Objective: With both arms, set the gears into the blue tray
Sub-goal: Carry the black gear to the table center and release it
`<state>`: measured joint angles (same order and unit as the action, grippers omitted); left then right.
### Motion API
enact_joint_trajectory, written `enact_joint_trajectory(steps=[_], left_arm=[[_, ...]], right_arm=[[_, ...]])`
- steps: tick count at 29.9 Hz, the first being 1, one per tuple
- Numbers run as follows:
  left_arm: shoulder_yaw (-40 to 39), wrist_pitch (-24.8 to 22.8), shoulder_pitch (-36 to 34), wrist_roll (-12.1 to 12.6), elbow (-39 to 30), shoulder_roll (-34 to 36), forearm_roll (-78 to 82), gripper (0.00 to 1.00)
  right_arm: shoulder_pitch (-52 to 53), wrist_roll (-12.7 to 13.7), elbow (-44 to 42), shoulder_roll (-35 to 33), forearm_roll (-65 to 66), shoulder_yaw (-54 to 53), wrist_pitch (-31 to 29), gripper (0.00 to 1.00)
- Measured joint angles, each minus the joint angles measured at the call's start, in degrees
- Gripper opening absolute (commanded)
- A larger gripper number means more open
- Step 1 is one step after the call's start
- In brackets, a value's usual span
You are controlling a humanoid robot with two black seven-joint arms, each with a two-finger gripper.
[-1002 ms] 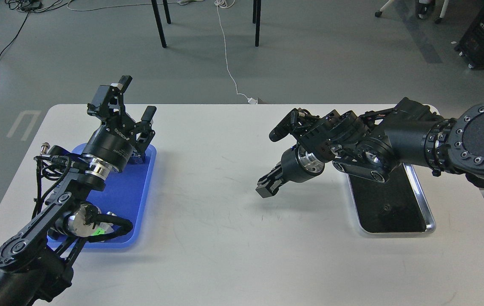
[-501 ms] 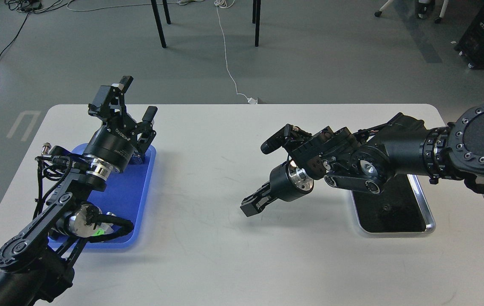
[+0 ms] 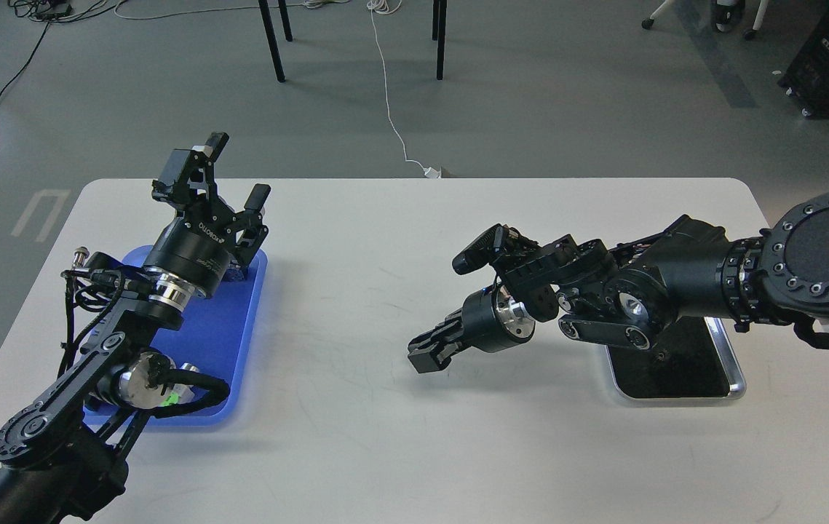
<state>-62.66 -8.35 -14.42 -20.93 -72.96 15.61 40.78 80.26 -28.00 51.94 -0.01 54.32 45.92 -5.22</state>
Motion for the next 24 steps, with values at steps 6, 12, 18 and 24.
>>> enact_joint_trajectory(steps=[6,12,18,24], left_arm=[[0.0,0.0,0.1,0.0,-0.1,0.0,0.0,0.98],[0.0,0.1,0.1,0.0,-0.1,0.1,0.0,0.98],[0.0,0.0,0.1,0.0,-0.1,0.1,0.0,0.98],[0.0,0.0,0.1,-0.1,-0.2,0.1,0.0,0.98]], right_arm=[[0.0,0.0,0.0,0.0,0.0,0.1,0.1,0.44],[0.2,0.0,-0.1,0.0,-0.3,0.0,0.1,0.70],[3.4,0.0,0.2,0.0,-2.2,-0.5,0.0,0.94],[5.0,0.0,1.0,-2.2,-3.4,-7.0,0.0,0.95]])
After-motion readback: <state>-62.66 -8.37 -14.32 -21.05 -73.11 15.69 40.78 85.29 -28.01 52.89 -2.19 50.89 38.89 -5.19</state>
